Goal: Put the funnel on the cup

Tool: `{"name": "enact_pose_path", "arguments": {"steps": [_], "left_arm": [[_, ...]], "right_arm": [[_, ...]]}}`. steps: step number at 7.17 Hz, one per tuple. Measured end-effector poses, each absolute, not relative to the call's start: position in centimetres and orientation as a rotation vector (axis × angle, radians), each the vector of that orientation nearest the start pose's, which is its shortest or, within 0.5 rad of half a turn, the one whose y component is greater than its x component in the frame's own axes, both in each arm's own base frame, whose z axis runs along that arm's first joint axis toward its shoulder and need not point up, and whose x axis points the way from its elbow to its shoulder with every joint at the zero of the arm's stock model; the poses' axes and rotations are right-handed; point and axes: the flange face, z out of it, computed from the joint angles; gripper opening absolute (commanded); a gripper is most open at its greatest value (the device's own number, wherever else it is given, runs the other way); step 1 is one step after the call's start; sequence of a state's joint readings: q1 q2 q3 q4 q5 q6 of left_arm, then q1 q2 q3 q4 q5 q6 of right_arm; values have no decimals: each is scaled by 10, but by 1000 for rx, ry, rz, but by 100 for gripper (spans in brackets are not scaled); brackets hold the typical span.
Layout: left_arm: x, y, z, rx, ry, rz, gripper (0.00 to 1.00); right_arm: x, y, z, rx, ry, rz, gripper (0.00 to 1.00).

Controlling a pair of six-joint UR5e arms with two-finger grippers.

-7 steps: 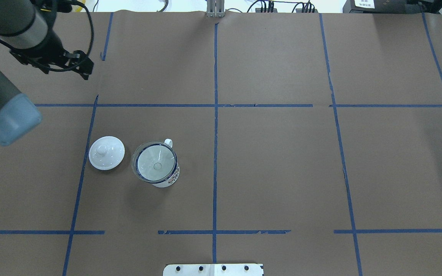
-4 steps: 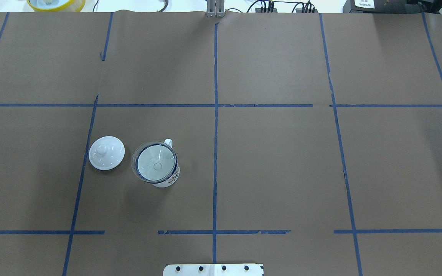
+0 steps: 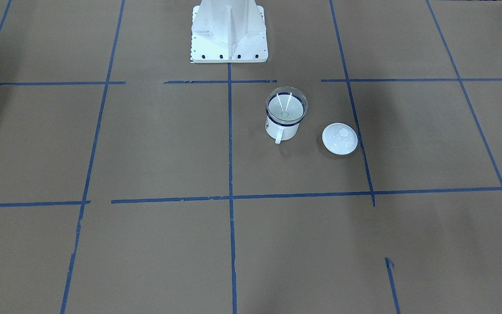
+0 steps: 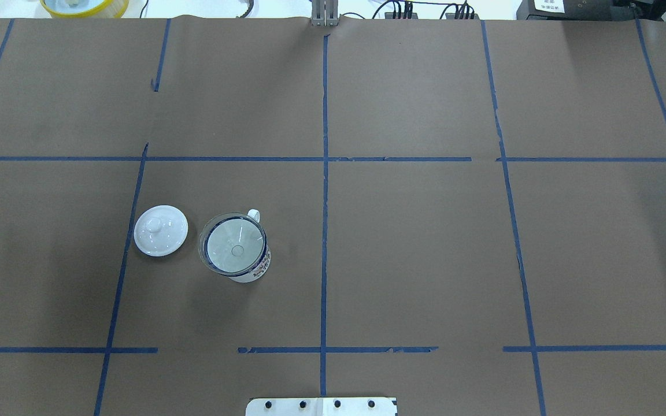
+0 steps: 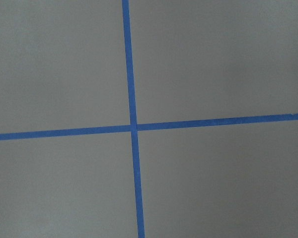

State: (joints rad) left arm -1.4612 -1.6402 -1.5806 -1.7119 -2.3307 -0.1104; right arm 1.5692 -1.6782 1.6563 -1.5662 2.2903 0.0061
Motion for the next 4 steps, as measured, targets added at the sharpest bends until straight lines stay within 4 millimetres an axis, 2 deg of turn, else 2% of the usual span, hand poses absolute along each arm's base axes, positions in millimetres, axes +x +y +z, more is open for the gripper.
{"name": "enact_pose_path", "arguments": {"steps": [2,4], "left_arm": [[-15,-530,614,130,774,70,100],[-48,-522,626,84,764,-15,100]], "right_arm": [[67,-445,670,-19,-719,11,100],[67,-445,670,-19,-719,11,100]]}}
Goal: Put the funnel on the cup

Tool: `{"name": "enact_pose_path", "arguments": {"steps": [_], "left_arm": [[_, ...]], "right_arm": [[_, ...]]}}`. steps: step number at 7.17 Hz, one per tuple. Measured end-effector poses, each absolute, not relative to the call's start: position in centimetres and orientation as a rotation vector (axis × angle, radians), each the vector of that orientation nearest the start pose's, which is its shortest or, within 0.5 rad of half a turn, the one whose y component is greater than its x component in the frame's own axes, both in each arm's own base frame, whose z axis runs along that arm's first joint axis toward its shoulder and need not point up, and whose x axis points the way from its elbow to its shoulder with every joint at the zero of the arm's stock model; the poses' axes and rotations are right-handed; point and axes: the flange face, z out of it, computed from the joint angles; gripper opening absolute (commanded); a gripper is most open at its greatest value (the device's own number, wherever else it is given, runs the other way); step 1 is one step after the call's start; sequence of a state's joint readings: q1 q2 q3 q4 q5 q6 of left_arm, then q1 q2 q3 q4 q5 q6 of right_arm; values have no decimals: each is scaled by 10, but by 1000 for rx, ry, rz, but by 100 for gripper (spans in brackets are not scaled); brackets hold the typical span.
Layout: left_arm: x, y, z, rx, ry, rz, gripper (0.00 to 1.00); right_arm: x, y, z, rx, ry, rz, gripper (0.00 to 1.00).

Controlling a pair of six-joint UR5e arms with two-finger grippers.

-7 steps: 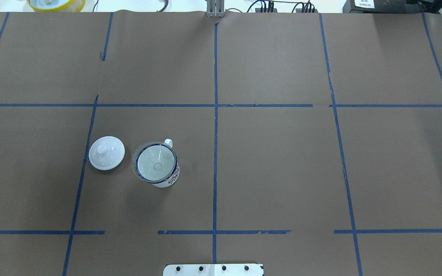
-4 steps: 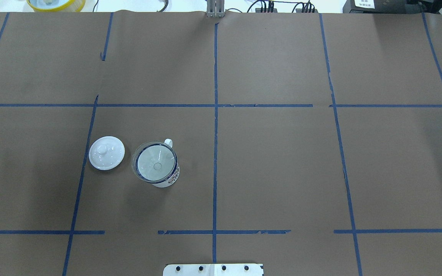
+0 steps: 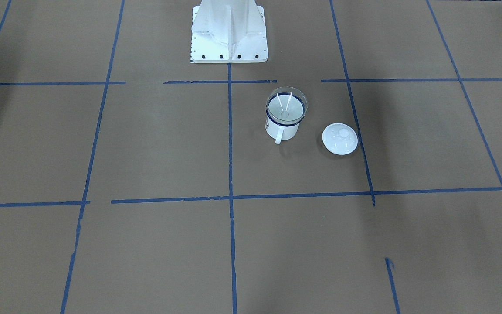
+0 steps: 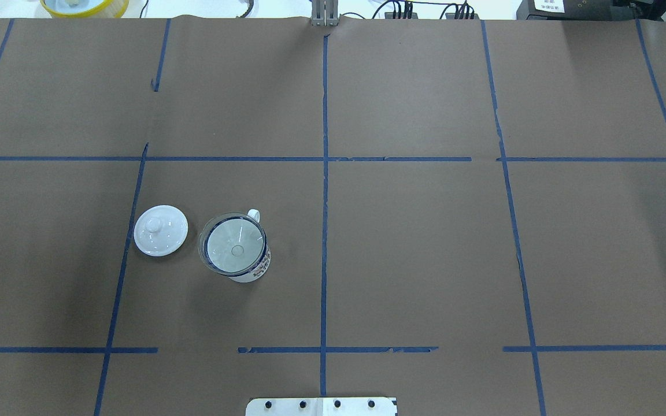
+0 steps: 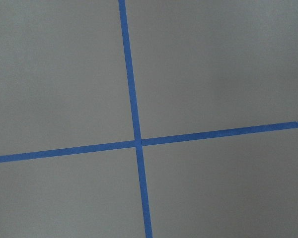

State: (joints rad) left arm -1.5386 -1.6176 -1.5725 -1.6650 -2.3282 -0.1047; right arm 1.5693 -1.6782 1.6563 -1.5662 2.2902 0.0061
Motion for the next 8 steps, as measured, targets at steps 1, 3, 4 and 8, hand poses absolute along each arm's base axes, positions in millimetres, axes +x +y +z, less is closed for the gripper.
{"name": "enact_pose_path", "arguments": {"steps": [1,3,4,8], "left_arm": [[-63,-518,630,41,758,-57,100],[-81,-511,637,9,754,-77,100],[-83,-509,638,9,753,-74,100],[-85,-507,630,23,753,-67,100]], "right_arm": [[67,-445,670,-19,-719,11,100],[67,-445,670,-19,-719,10,100],[67,-445,670,-19,-719,10,100],[67,-445,670,-19,-719,10,100]]}}
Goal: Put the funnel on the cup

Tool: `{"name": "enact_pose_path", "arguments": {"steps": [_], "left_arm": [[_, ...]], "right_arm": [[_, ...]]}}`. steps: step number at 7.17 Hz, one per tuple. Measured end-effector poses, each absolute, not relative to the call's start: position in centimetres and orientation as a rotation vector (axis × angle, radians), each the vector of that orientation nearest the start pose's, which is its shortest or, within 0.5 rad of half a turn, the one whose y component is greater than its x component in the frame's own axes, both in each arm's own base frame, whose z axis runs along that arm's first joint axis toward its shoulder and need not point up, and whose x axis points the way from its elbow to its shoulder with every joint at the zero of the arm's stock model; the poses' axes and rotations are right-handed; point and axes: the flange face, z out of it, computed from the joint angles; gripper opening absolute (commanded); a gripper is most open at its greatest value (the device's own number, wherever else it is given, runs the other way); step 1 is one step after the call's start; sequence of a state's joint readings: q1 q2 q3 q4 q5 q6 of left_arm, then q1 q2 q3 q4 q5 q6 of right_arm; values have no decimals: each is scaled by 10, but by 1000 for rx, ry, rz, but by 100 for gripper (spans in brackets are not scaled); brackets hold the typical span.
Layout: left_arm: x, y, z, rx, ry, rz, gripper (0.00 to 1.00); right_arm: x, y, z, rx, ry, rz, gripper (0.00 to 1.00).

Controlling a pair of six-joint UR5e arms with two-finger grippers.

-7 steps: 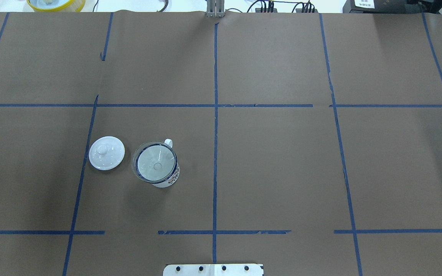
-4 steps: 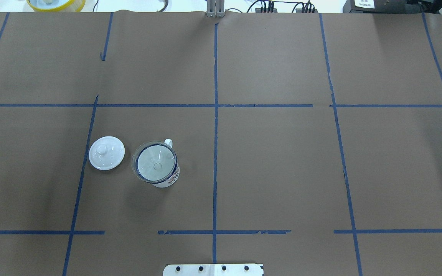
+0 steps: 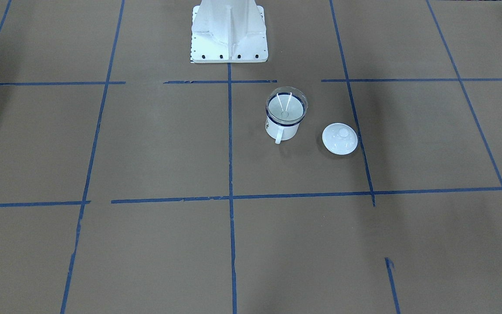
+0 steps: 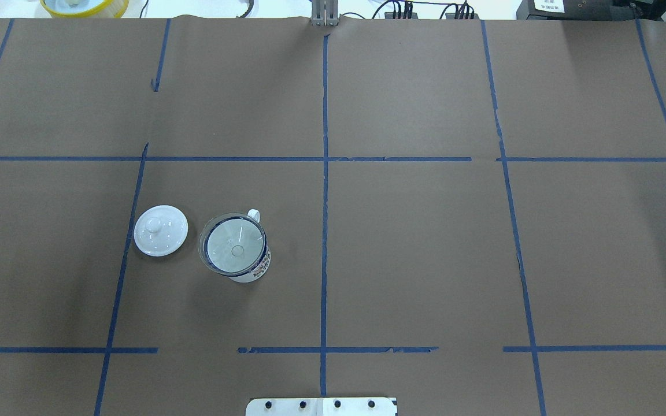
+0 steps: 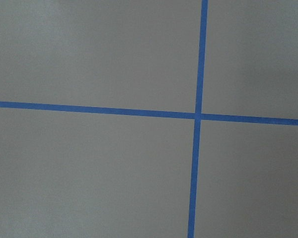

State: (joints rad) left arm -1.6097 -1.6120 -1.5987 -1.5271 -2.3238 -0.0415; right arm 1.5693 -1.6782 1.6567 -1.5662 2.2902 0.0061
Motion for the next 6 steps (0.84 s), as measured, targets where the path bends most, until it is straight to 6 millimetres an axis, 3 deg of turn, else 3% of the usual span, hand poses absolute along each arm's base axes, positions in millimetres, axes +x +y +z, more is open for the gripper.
{"name": "enact_pose_path", "arguments": {"steps": [6], "left_arm": [[-85,-506,629,-5,753,-78,100]], "right_arm": [[67,-445,670,-19,-719,10,100]]}}
